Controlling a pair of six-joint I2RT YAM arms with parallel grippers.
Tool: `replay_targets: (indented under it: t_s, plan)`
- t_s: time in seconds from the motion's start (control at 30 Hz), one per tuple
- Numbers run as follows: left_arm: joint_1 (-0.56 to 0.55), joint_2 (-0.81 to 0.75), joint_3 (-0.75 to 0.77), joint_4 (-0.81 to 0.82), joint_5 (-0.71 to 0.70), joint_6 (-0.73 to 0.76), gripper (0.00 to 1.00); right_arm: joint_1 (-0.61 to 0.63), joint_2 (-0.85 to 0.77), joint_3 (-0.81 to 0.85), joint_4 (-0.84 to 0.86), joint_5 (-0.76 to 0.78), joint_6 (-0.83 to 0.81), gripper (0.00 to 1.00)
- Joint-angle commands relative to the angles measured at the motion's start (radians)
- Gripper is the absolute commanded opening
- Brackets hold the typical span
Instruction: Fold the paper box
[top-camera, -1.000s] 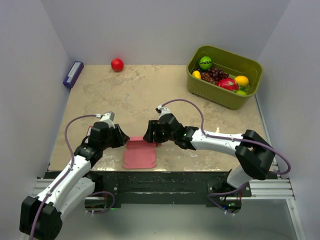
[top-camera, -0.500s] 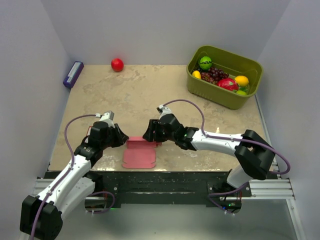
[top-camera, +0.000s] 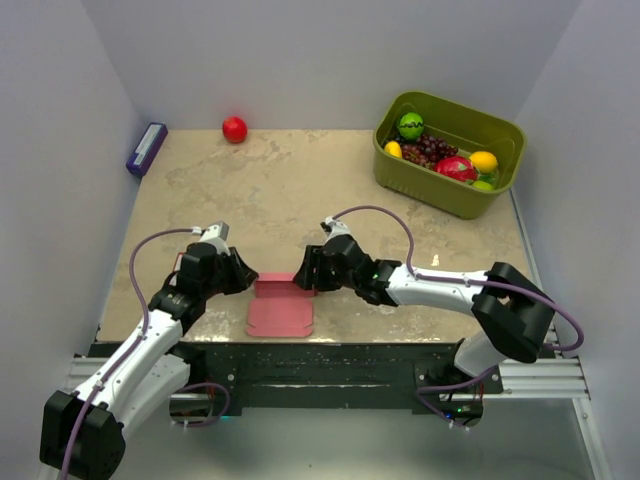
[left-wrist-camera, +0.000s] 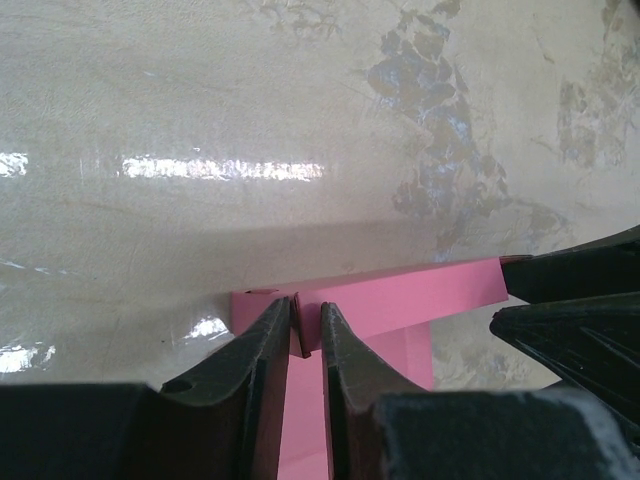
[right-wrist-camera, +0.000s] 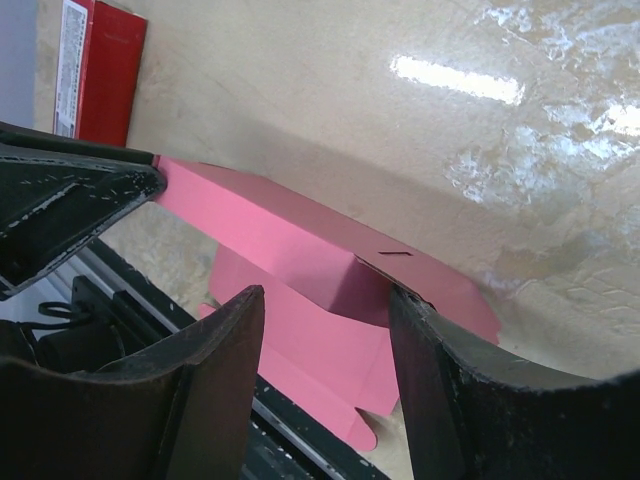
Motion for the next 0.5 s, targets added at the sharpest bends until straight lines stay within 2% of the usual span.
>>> replay_targets:
  t_s: [0.0, 0.47]
  plan:
    - [-0.001, -0.006, -0.013, 0.030, 0.030, 0.001, 0.23, 0.005, -0.018, -0.020, 0.024, -0.002, 0.023, 0.56]
    - [-0.001, -0.006, -0.013, 0.030, 0.038, 0.003, 0.21, 0.005, 0.011, -0.015, 0.173, -0.016, 0.072, 0.55]
